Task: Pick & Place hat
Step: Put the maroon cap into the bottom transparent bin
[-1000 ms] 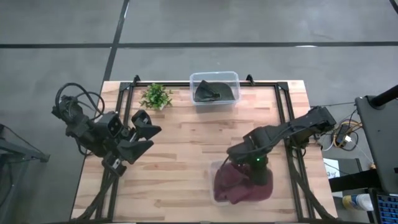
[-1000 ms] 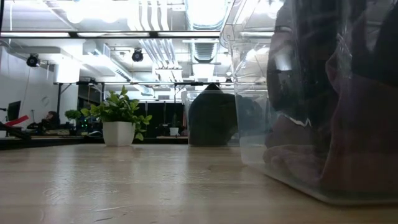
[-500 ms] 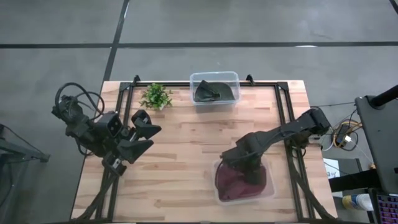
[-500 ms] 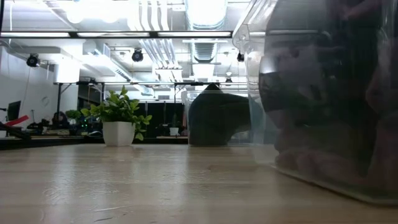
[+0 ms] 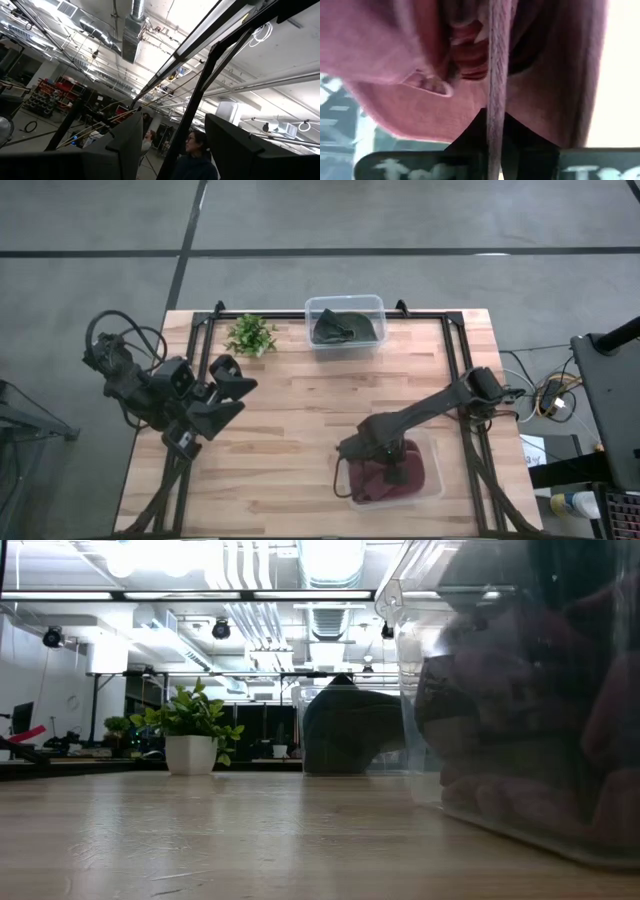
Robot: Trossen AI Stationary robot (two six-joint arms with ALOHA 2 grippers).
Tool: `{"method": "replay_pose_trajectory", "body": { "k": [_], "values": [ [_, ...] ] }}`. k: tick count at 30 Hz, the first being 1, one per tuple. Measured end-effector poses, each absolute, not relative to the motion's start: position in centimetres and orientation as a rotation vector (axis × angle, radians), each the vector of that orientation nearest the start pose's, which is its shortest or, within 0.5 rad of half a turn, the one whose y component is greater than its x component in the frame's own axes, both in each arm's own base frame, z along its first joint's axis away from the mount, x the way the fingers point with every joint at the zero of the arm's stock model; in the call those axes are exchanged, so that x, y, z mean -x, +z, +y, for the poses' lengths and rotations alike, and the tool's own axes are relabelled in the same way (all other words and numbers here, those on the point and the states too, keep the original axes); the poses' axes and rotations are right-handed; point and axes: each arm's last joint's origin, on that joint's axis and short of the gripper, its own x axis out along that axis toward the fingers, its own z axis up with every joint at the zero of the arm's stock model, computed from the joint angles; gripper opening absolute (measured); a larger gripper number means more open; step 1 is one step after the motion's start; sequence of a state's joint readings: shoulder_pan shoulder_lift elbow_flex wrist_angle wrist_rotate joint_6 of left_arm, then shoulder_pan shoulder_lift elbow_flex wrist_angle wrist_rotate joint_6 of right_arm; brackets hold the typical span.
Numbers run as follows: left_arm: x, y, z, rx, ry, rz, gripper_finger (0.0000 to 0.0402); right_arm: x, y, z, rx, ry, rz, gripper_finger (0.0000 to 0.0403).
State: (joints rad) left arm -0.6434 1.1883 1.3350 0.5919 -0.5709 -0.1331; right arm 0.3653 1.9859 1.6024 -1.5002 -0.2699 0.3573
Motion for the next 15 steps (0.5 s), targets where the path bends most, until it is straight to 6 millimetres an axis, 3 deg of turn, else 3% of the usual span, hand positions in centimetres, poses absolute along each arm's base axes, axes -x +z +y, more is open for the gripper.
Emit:
{"method": "replay_pose_trajectory", "body": {
  "k": [3, 7, 15],
  "values": [
    [-18.7, 50.6, -12.1, 0.553, -0.110, -0.607, 0.0206, -32.4, 21.2, 13.3, -0.149, 0.086, 1.976, 0.0013],
    [-18.6, 50.7, -12.0, 0.555, -0.110, -0.609, 0.0206, -32.8, 22.2, 13.5, -0.136, 0.105, 1.935, 0.0030],
    [-18.4, 50.8, -11.9, 0.551, -0.109, -0.612, 0.0206, -33.1, 26.6, 13.6, -0.199, 0.104, 1.836, 0.0136]
  ]
}}
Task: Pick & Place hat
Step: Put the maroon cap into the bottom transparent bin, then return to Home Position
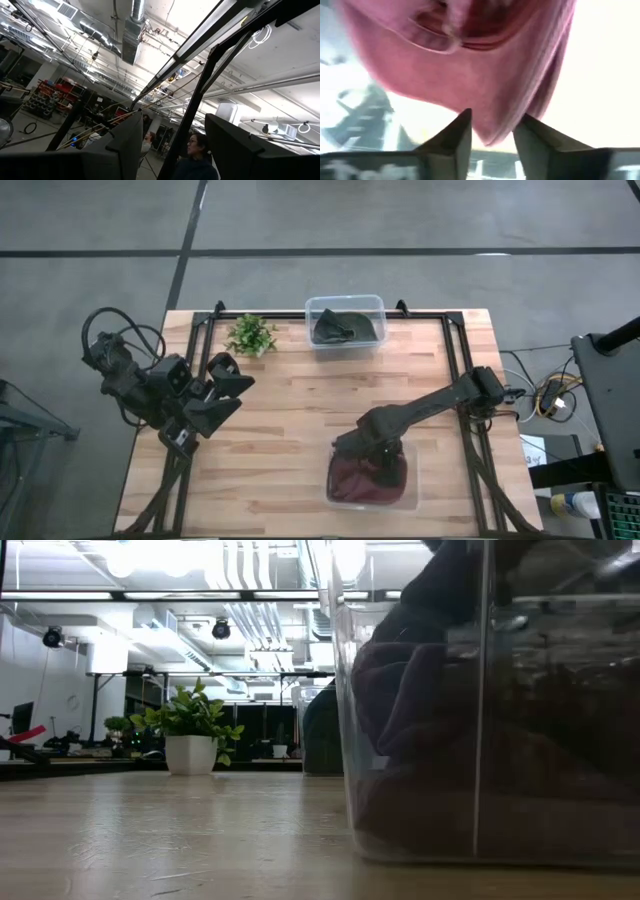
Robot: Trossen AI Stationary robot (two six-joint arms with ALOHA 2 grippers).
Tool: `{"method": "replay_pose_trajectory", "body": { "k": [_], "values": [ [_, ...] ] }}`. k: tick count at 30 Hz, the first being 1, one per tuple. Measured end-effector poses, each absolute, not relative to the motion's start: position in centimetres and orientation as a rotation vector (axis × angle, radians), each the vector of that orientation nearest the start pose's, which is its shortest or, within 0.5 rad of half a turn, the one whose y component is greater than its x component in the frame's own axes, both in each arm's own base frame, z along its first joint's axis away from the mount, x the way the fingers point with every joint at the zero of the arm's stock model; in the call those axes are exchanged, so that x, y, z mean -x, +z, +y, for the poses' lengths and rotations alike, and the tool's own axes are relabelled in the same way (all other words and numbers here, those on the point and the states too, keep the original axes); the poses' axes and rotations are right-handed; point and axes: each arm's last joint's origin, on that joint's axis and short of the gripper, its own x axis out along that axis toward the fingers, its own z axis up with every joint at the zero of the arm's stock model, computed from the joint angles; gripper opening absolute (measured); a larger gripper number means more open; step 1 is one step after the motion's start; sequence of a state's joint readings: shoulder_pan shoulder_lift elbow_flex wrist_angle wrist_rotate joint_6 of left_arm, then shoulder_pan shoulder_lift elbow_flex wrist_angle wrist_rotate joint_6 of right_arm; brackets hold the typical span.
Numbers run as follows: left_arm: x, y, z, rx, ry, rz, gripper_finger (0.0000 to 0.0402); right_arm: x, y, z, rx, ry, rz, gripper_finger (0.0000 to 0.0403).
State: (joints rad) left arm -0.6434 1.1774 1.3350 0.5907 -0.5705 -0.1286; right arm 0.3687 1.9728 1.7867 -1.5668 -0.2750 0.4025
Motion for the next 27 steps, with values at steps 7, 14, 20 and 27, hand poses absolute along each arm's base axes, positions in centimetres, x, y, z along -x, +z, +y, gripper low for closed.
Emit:
{"method": "replay_pose_trajectory", "body": {
  "k": [7, 14, 20, 27],
  "values": [
    [-18.5, 50.7, -11.9, 0.547, -0.109, -0.607, 0.0206, -32.9, 31.5, 14.1, -0.422, 0.254, 1.739, 0.0213],
    [-18.4, 50.8, -11.8, 0.549, -0.104, -0.609, 0.0206, -30.6, 39.6, 13.1, -0.537, 0.254, 1.468, 0.0215],
    [-18.0, 50.7, -11.5, 0.480, -0.057, -0.566, 0.0165, -28.9, 44.5, 12.4, -0.498, 0.148, 1.108, 0.0091],
    [-17.8, 50.0, -11.1, 0.406, 0.010, -0.444, 0.0012, -27.3, 47.7, 13.6, -0.226, 0.014, 0.630, 0.0009]
  ]
}}
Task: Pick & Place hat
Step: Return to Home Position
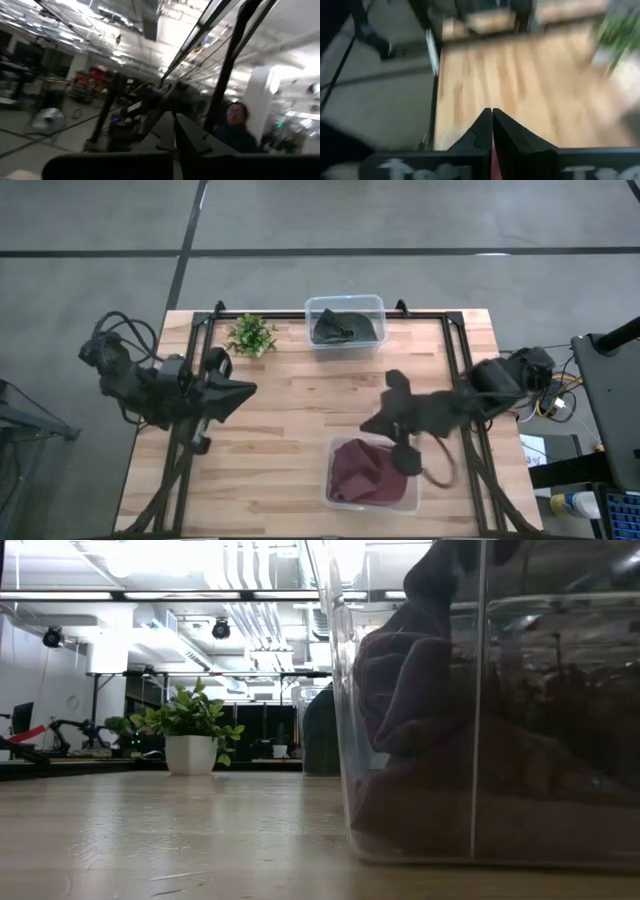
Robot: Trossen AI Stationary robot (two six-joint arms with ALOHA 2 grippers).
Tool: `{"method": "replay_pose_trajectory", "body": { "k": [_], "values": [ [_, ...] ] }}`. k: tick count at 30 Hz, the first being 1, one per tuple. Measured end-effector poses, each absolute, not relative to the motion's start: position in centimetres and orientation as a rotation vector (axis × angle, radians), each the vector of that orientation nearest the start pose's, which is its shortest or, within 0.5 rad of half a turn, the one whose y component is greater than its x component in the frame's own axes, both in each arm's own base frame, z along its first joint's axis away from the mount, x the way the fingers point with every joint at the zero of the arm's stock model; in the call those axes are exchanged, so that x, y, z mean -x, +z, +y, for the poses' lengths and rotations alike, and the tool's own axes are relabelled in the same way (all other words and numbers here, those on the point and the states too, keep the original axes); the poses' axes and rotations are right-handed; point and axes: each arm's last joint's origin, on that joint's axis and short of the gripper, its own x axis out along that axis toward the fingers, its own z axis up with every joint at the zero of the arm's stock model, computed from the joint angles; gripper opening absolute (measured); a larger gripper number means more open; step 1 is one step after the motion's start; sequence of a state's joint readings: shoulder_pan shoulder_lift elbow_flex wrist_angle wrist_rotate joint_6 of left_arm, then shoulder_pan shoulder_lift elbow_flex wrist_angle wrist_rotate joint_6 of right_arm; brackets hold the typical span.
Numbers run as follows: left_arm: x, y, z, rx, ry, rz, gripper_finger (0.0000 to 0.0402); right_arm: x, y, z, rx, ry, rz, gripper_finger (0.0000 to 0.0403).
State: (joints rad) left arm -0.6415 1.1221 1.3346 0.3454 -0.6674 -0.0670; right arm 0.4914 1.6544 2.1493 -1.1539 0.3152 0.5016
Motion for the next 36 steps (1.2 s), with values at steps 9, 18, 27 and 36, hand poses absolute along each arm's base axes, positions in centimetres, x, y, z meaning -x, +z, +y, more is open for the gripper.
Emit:
{"method": "replay_pose_trajectory", "body": {
  "k": [9, 18, 27, 36],
  "values": [
    [-16.0, 48.4, -9.6, 0.199, -0.025, -0.210, 0.0001, -24.4, 47.7, 14.0, -0.117, -0.018, 0.451, 0.0008],
    [-12.4, 46.8, -6.9, 0.273, -0.054, -0.207, 0.0000, -20.9, 47.2, 12.1, -0.185, 0.036, 0.274, 0.0008],
    [-9.6, 43.9, -4.9, 0.246, -0.052, -0.175, 0.0000, -15.4, 45.5, 8.5, -0.140, 0.022, 0.362, 0.0008],
    [-9.6, 38.2, -4.8, 0.197, -0.040, -0.096, 0.0000, -12.9, 41.0, 6.8, -0.205, -0.002, 0.392, 0.0008]
  ]
}}
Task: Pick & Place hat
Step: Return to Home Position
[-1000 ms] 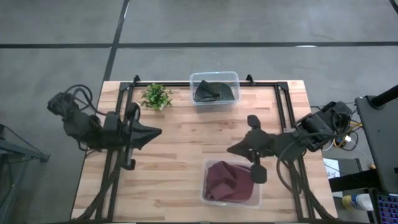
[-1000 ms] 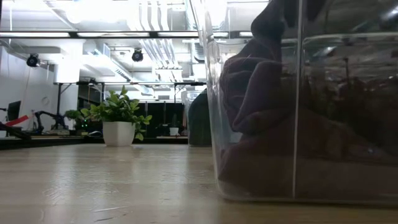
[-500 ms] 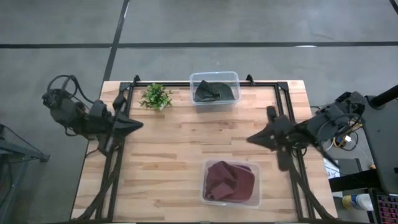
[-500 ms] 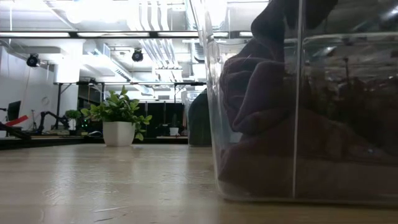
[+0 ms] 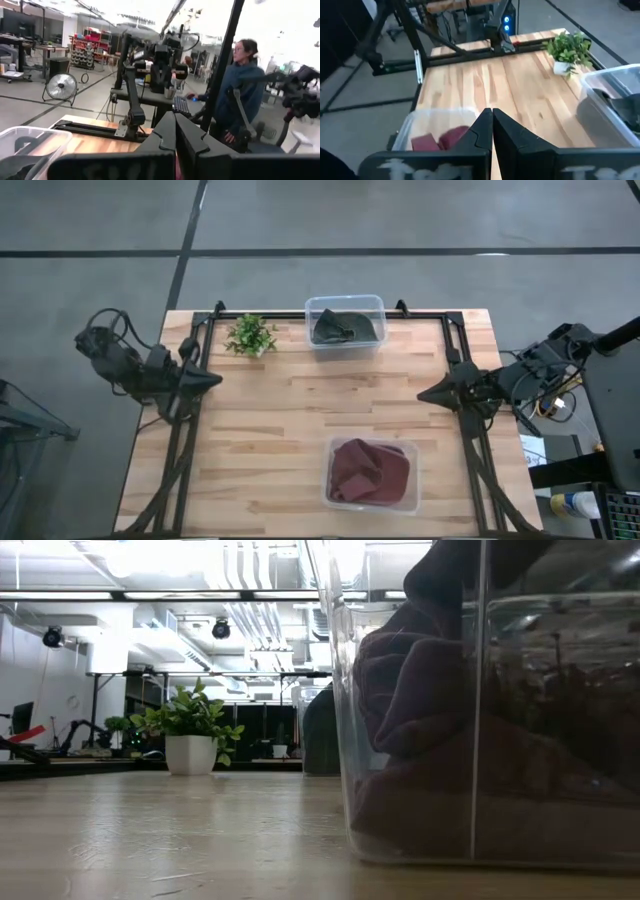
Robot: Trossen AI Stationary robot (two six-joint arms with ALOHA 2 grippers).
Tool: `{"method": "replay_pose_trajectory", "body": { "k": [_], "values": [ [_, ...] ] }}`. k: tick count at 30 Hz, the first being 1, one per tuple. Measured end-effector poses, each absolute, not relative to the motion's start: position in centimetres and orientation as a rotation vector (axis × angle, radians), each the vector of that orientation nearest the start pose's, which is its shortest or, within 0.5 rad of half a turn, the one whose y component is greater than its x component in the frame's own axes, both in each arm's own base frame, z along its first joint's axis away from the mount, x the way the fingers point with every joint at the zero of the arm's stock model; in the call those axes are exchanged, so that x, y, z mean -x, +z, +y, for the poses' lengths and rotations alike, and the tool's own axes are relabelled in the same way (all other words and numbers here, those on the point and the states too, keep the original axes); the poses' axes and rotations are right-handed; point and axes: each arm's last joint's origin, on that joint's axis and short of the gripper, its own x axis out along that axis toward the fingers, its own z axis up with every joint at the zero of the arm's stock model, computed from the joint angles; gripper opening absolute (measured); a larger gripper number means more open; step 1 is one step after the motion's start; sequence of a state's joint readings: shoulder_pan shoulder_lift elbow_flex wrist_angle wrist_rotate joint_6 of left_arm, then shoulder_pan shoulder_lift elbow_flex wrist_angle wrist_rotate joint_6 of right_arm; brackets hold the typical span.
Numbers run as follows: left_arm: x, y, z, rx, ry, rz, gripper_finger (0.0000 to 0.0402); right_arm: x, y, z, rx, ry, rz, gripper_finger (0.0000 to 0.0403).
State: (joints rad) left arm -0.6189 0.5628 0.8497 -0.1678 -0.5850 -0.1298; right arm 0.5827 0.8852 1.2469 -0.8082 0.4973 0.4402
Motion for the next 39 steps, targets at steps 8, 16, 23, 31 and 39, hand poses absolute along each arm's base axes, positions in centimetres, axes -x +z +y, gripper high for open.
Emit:
{"method": "replay_pose_trajectory", "body": {
  "k": [8, 16, 23, 31, 39],
  "values": [
    [-9.3, 33.4, -4.8, 0.169, -0.084, -0.218, 0.0000, -12.5, 36.7, 6.6, -0.207, 0.070, 0.142, 0.0009],
    [-8.6, 28.8, -4.5, 0.222, -0.148, -0.275, 0.0000, -11.3, 32.4, 6.0, -0.214, 0.212, -0.062, 0.0009],
    [-8.3, 26.0, -4.6, 0.180, -0.266, -0.282, 0.0000, -9.8, 28.8, 5.1, -0.193, 0.254, -0.092, 0.0009],
    [-8.8, 23.7, -4.4, 0.200, -0.208, -0.285, 0.0000, -9.1, 24.9, 4.5, -0.236, 0.263, -0.176, 0.0009],
    [-9.2, 22.4, -3.6, 0.206, -0.115, -0.281, 0.0000, -8.3, 21.7, 3.5, -0.289, 0.249, -0.218, 0.0009]
  ]
}}
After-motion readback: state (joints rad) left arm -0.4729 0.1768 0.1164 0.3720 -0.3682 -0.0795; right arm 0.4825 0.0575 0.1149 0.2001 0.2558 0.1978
